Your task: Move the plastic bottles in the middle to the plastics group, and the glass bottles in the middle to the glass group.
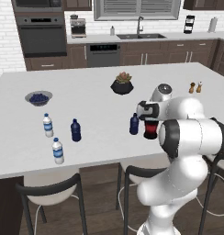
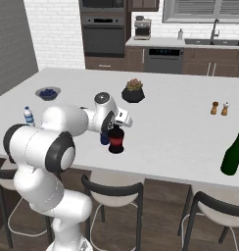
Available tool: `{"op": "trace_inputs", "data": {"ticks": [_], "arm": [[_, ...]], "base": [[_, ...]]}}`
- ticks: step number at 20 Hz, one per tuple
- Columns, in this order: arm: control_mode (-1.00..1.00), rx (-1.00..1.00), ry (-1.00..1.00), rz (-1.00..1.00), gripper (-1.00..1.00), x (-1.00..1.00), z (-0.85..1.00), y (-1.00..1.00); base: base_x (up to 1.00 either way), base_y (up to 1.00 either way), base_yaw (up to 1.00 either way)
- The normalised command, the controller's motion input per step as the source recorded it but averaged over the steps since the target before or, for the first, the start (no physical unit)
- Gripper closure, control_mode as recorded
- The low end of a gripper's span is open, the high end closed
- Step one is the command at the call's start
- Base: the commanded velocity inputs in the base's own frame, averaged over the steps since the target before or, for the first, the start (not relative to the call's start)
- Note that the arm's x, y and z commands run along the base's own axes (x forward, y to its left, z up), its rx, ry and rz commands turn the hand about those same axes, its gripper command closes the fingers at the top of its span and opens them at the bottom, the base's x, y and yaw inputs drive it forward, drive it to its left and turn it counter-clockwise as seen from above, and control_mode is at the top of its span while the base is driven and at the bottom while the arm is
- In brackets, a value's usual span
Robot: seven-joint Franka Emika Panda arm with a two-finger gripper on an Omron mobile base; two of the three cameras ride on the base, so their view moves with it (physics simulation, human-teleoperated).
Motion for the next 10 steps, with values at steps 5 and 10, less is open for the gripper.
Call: {"op": "trace_inputs", "data": {"ticks": [5,10], "arm": [[-1.00,0.00,0.00,-0.04,1.00,-0.29,0.46,-0.77],[-1.00,0.00,0.00,-0.10,1.00,-0.07,0.15,-0.93]], "base": [[0.00,0.00,0.00],[0.00,0.00,0.00]]}}
